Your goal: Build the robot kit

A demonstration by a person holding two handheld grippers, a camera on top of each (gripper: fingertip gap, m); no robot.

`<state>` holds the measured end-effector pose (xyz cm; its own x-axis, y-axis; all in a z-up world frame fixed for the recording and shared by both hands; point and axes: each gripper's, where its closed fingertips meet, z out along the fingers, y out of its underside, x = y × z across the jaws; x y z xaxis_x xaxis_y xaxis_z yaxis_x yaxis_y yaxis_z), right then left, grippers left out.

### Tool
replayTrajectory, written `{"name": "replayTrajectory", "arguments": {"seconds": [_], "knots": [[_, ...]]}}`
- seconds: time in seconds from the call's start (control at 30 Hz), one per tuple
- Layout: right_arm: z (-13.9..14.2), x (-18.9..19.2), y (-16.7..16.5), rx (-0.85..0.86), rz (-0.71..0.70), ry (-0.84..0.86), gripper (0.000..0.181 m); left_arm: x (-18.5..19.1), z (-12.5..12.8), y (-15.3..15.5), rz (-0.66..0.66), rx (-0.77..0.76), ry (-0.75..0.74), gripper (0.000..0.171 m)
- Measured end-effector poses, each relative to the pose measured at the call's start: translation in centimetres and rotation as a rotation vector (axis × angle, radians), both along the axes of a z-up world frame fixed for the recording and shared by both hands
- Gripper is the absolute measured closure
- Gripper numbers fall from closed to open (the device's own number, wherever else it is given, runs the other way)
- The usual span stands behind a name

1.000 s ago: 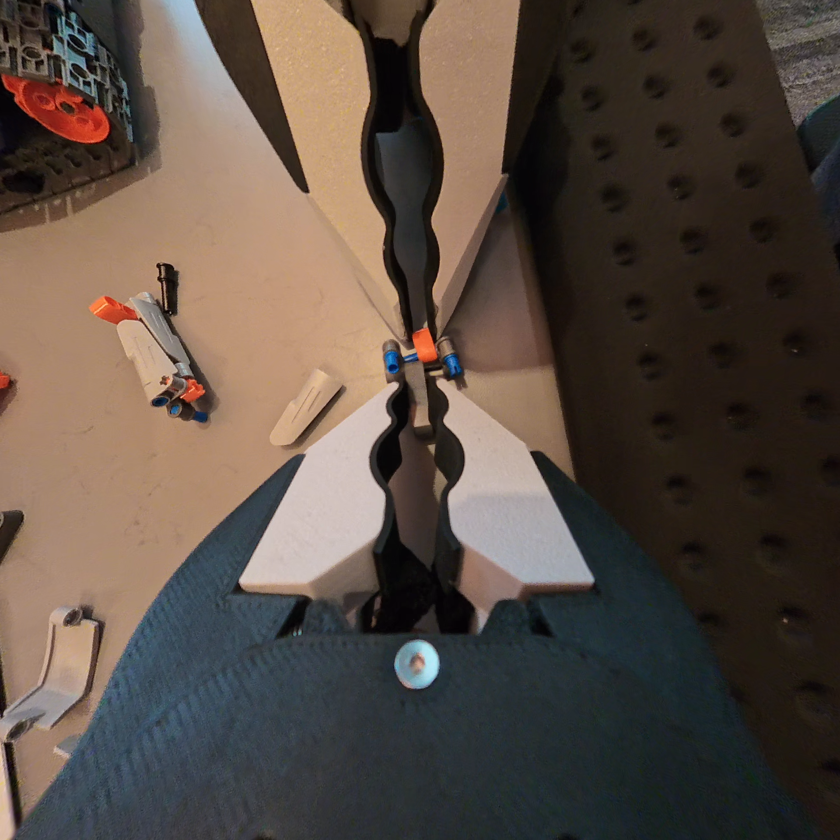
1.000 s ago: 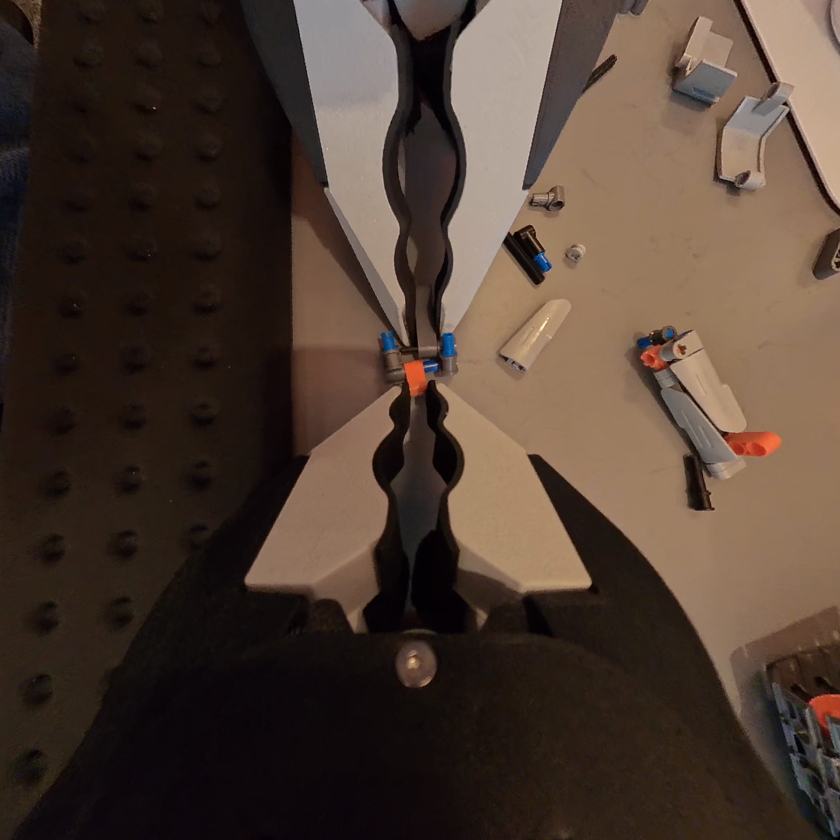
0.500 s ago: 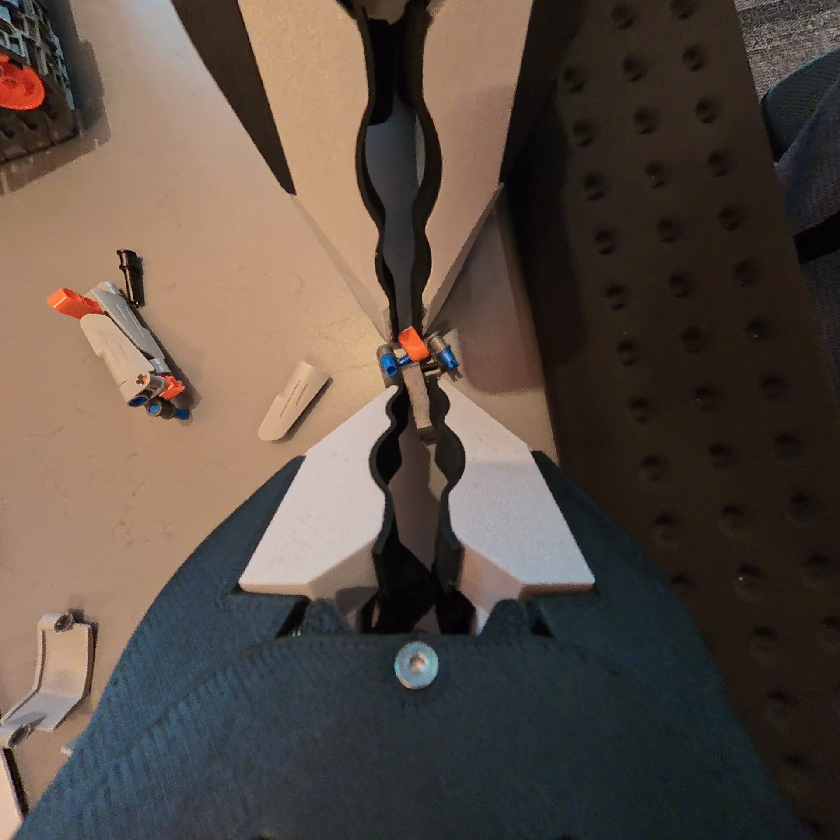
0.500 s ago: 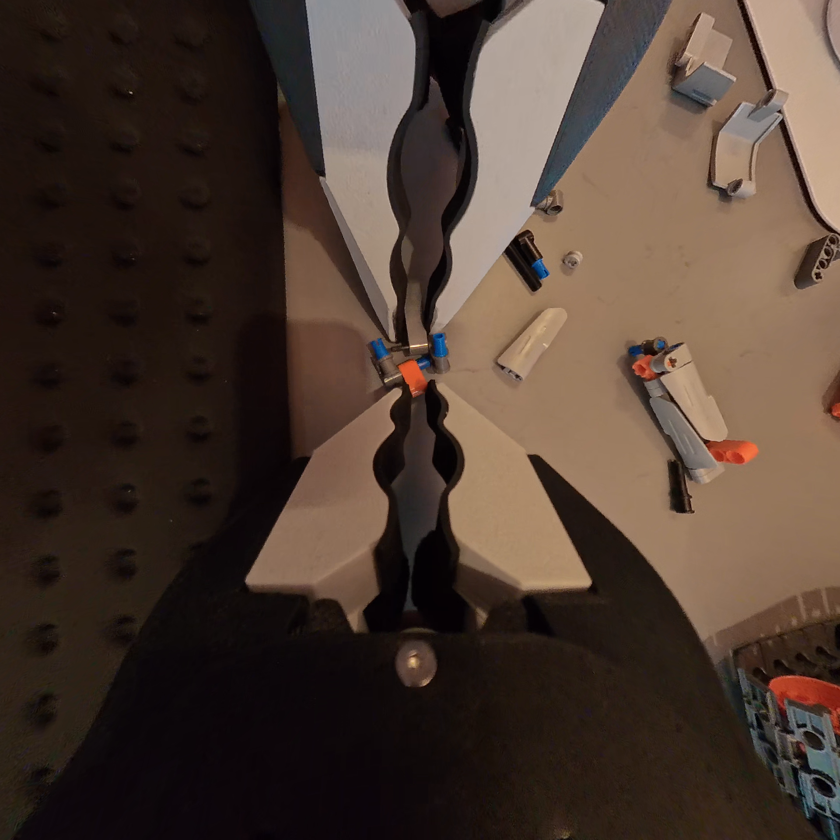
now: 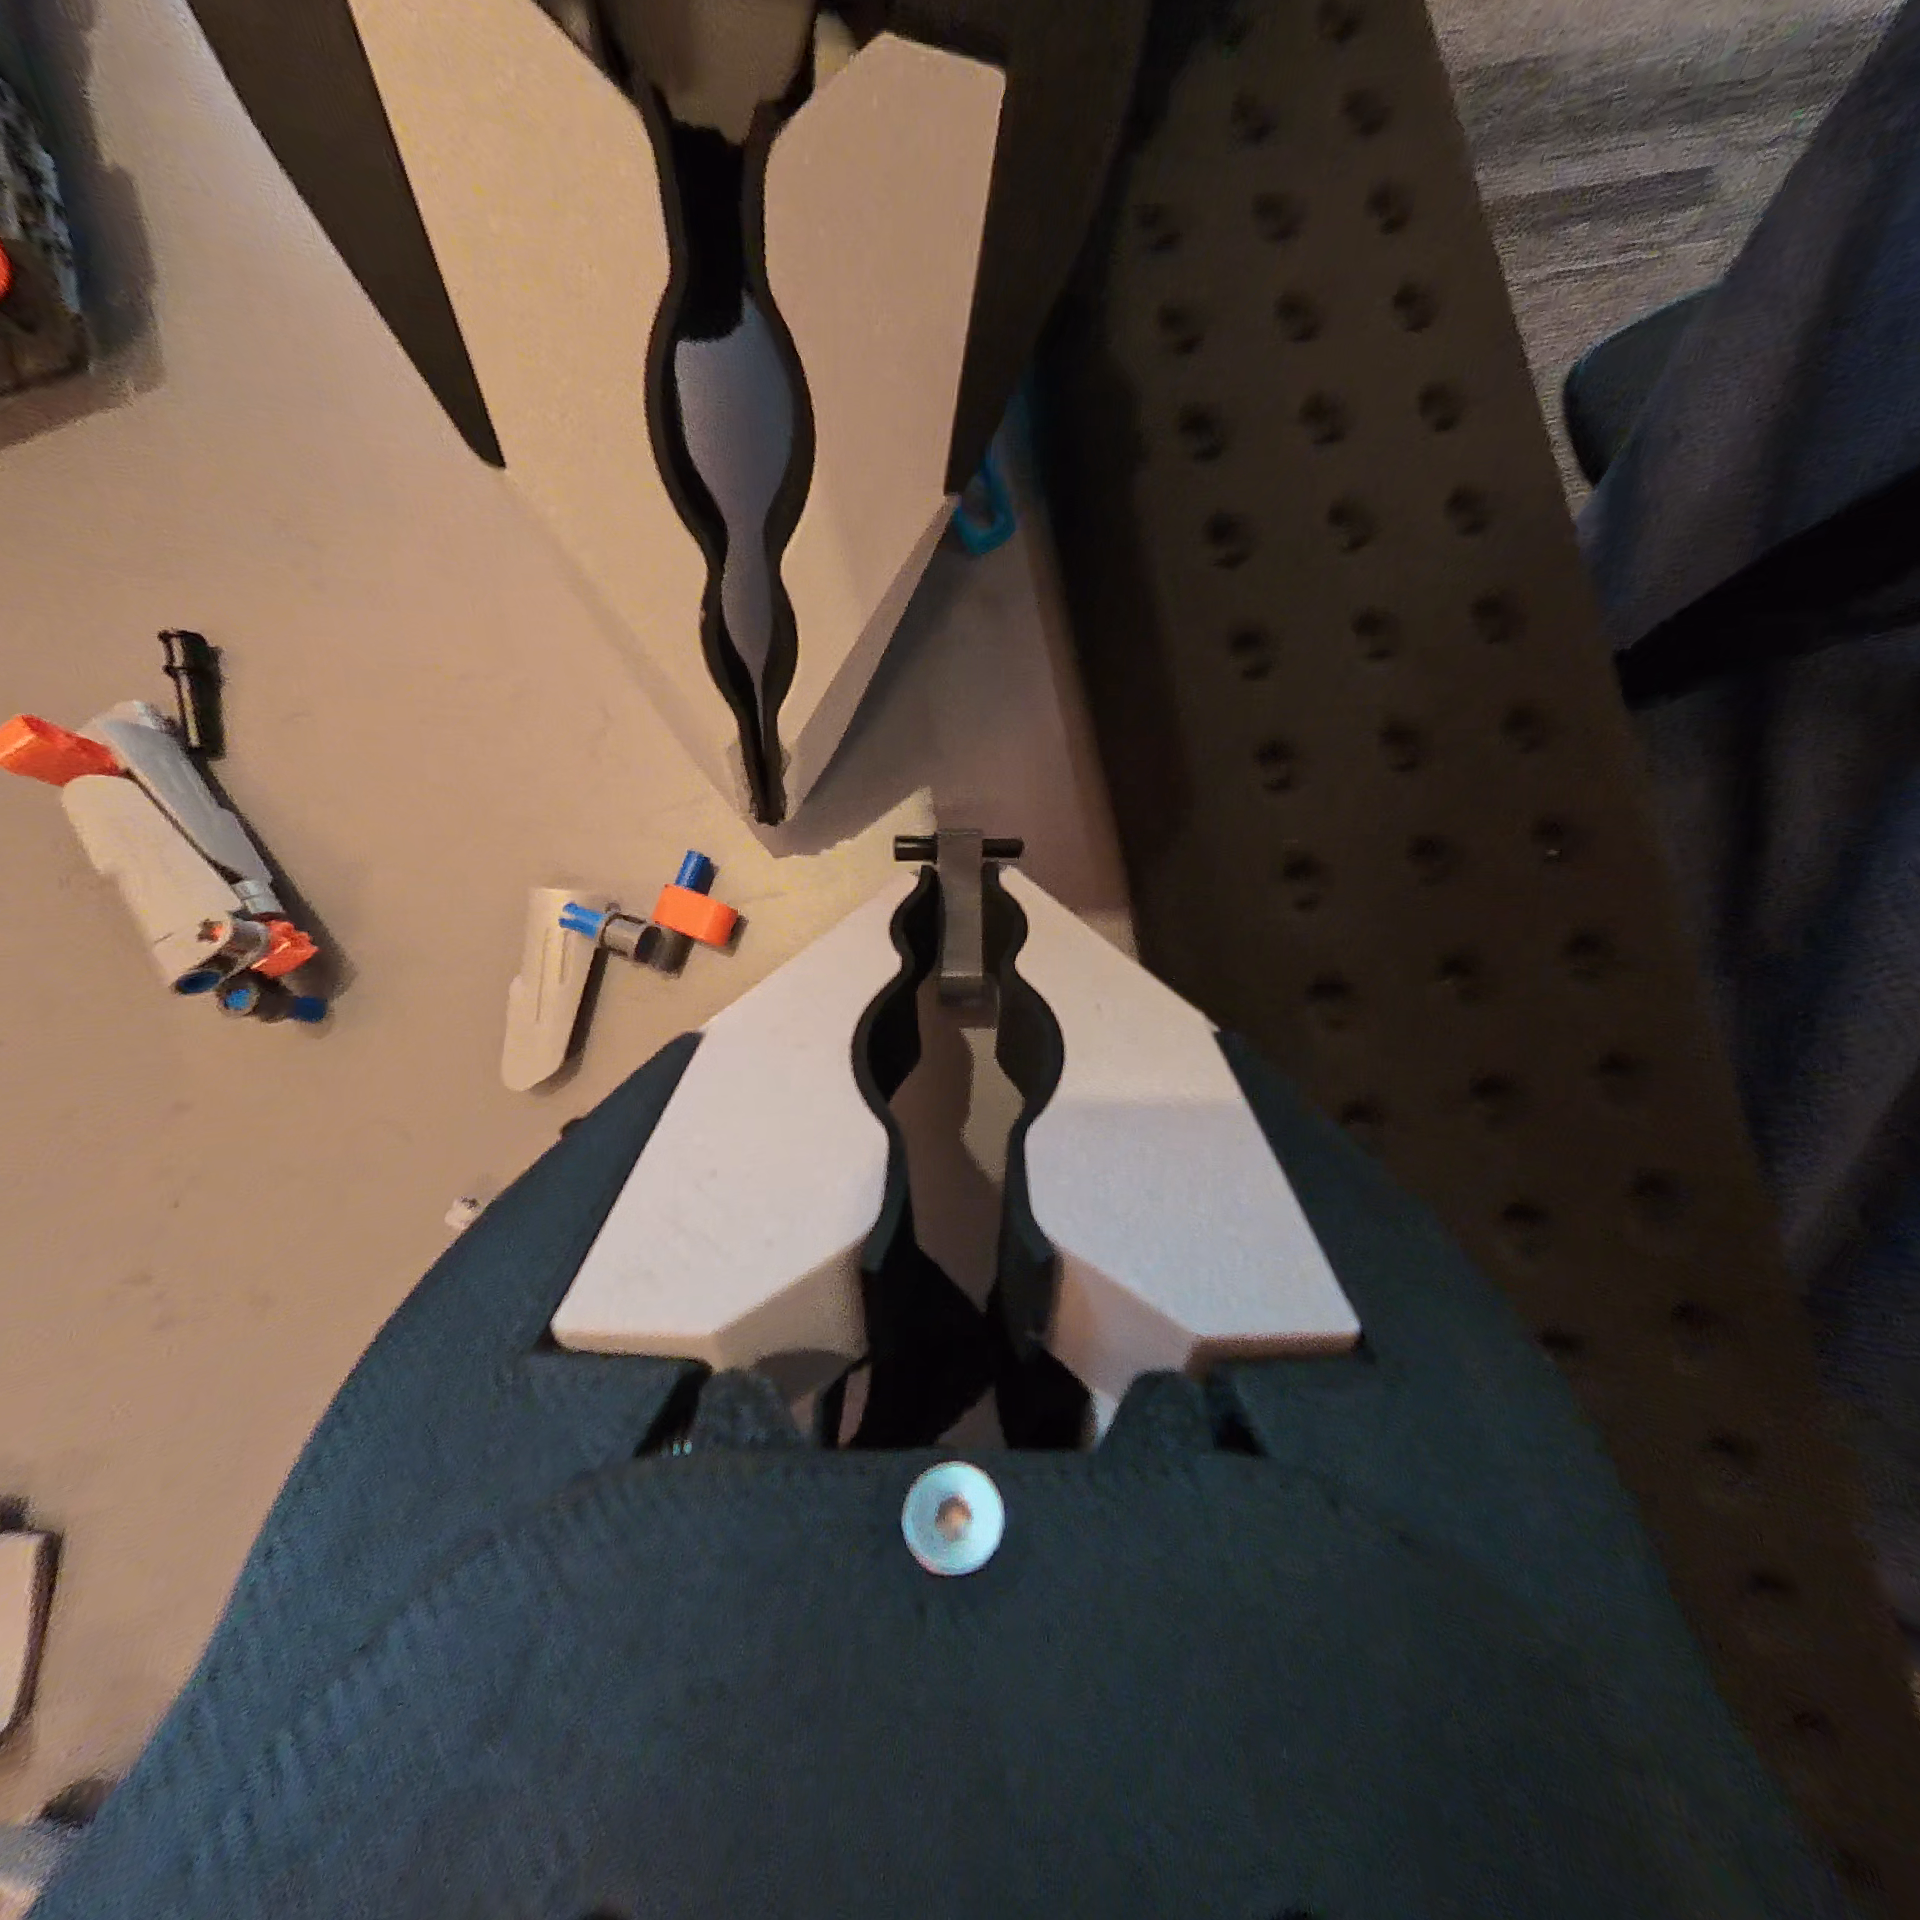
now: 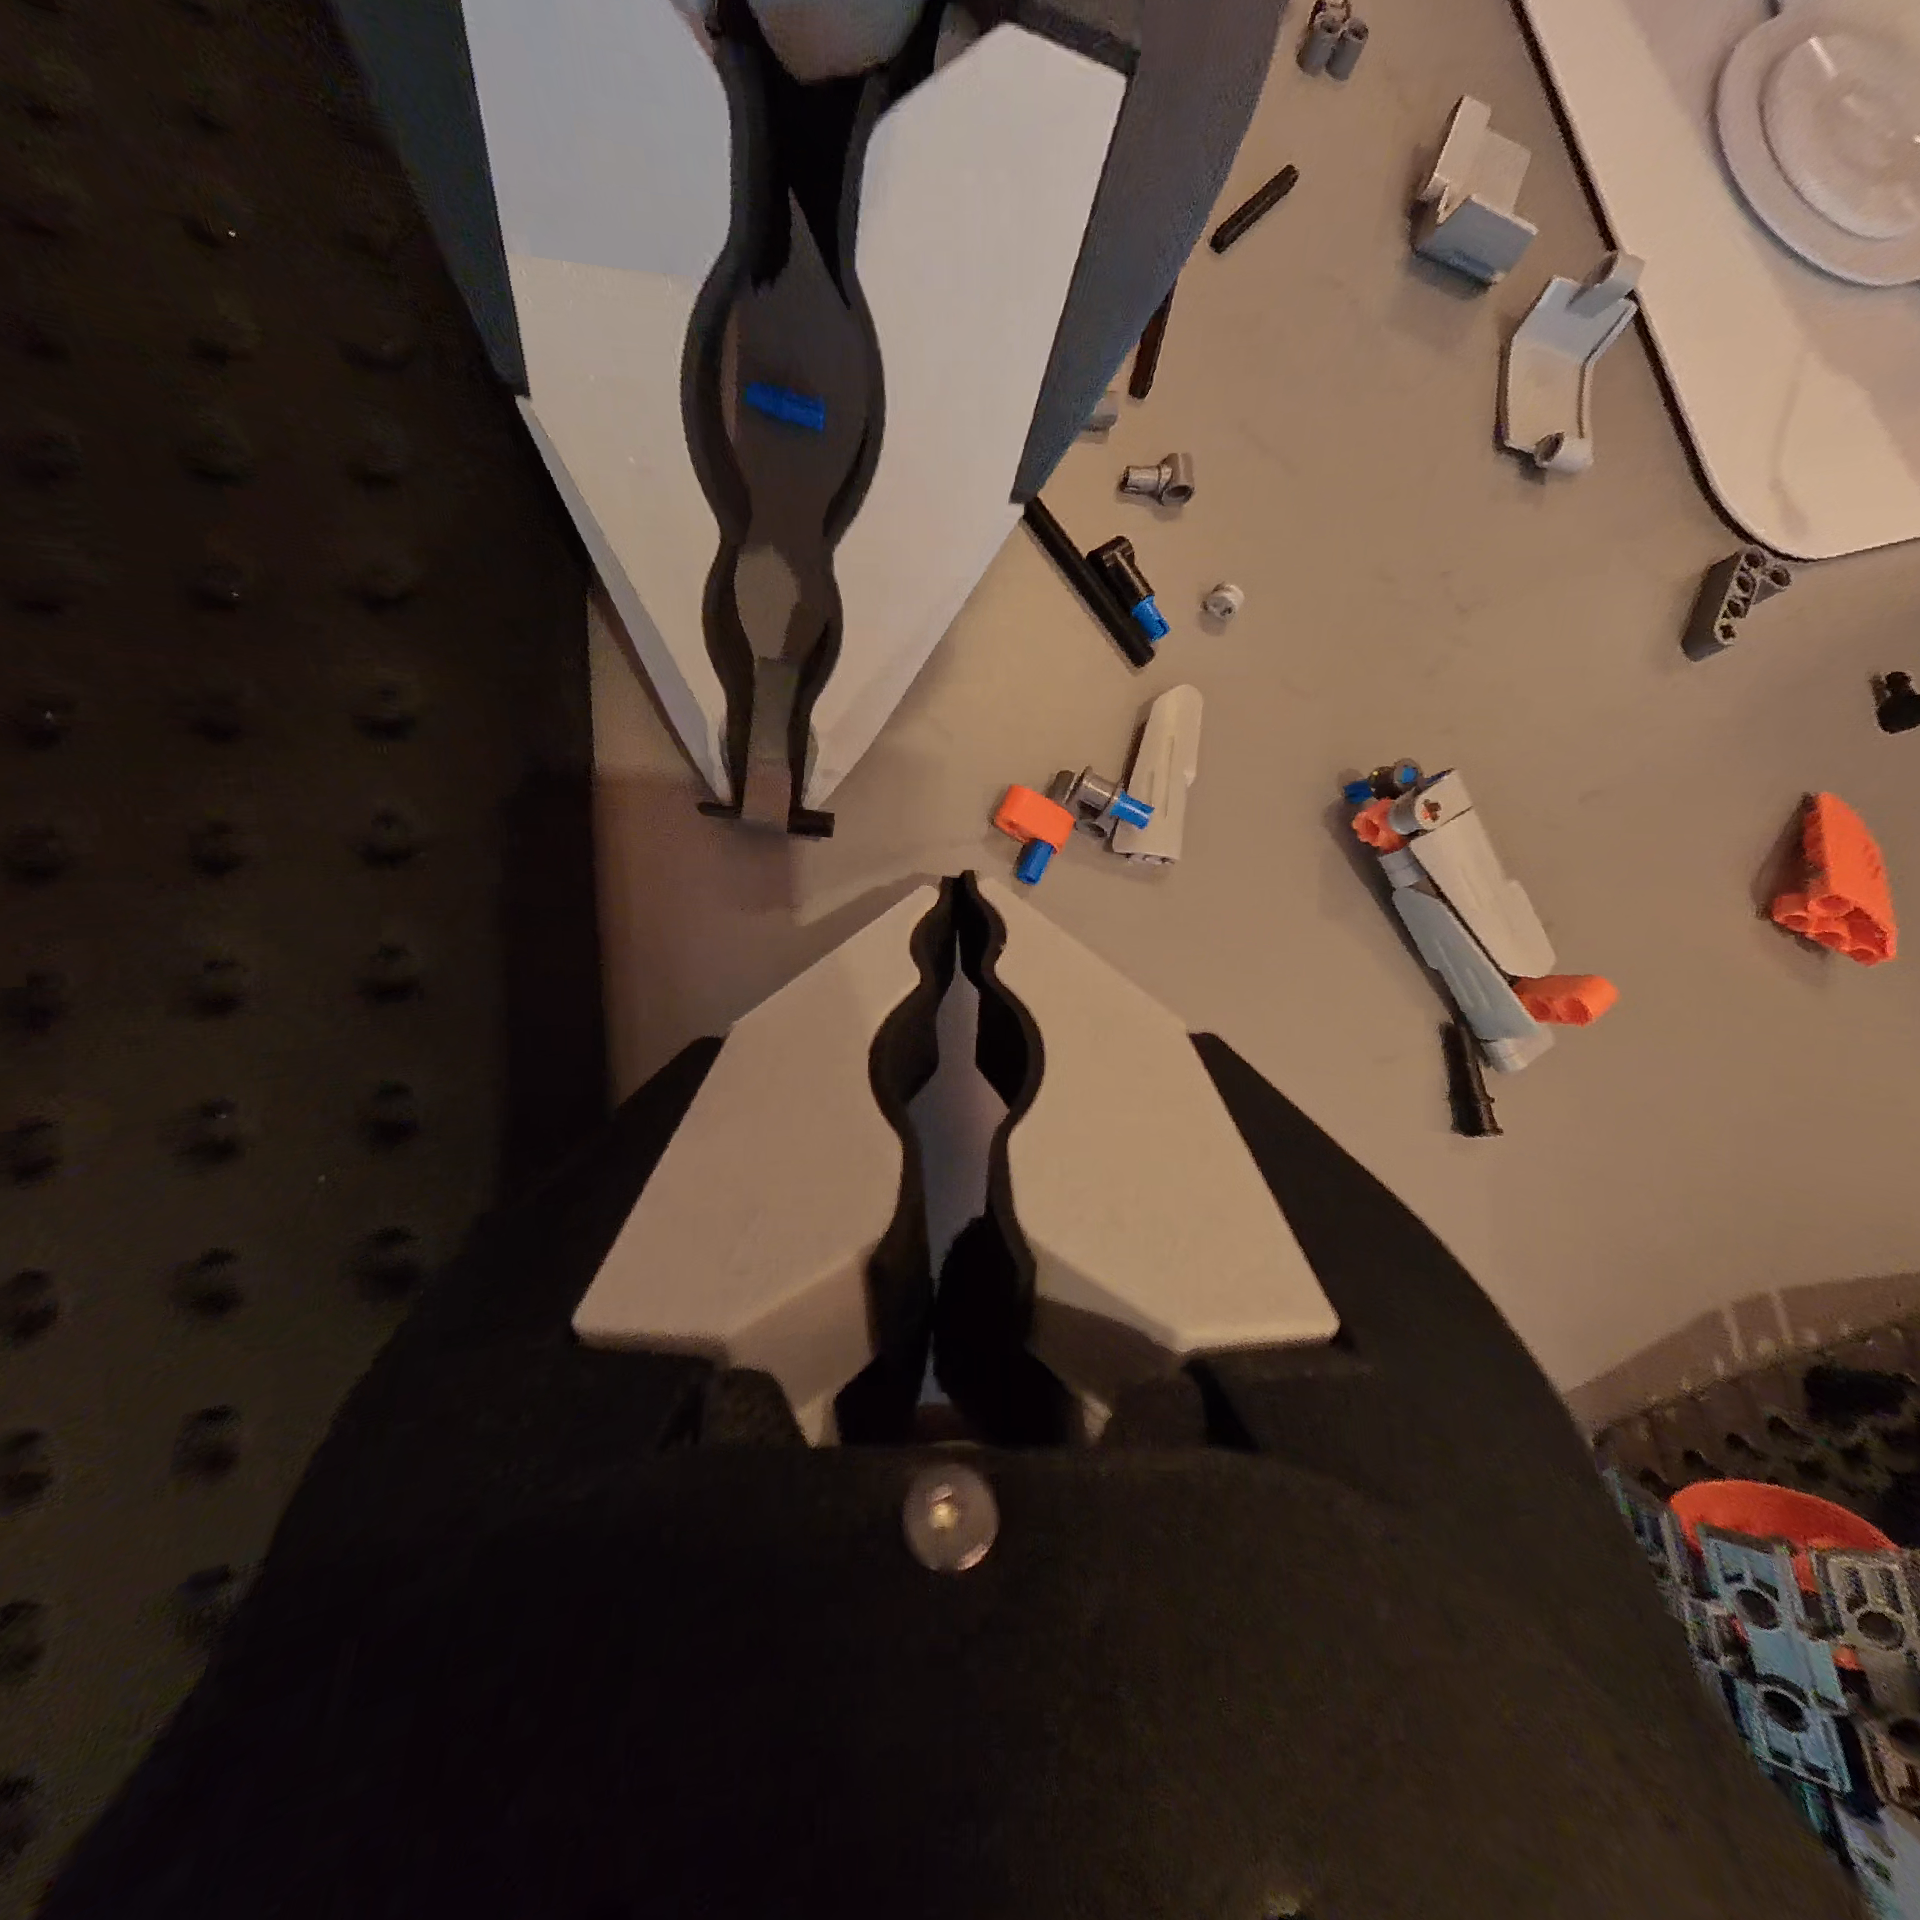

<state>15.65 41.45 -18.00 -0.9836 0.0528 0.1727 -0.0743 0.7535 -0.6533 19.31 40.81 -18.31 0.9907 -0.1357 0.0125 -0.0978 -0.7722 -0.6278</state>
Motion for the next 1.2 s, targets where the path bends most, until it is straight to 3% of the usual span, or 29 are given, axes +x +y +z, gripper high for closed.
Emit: {"name": "replayTrajectory", "arguments": {"seconds": [0.13, 0.23, 0.37, 0.57, 0.73, 0.87, 0.97, 1.2], "knots": [[0.9, -0.5, 0.2, -0.051, -0.011, 0.0, 0.181, -0.6, 0.2, 0.6, 0.062, 0.004, 0.086, 0.165], [0.6, -0.3, 0.0, -0.045, -0.004, 0.003, 0.181, -2.0, -0.3, 0.1, 0.1, -0.053, 0.246, 0.165], [0.6, -0.2, -0.3, -0.051, 0.007, 0.006, 0.181, -2.4, 0.4, -0.3, 0.101, -0.039, 0.251, 0.165], [0.8, -0.3, -0.4, -0.081, 0.005, -0.047, 0.181, -5.8, 4.7, -2.2, 0.225, 0.116, 0.234, 0.166], [0.4, -0.3, -0.4, -0.058, 0.014, -0.04, 0.181, -7.5, 6.2, -3.8, 0.293, 0.129, 0.286, 0.166], [0.1, -0.8, 0.0, -0.022, -0.008, -0.029, 0.171, -6.6, 5.0, -3.8, 0.252, 0.085, 0.238, 0.162], [0.2, -1.2, 0.3, -0.025, -0.022, -0.02, 0.171, -7.1, 4.4, -3.7, 0.241, 0.059, 0.293, 0.161], [1.1, -1.3, 1.3, -0.032, -0.026, -0.026, 0.17, -6.3, 4.1, -4.0, 0.205, 0.047, 0.239, 0.157]]}}
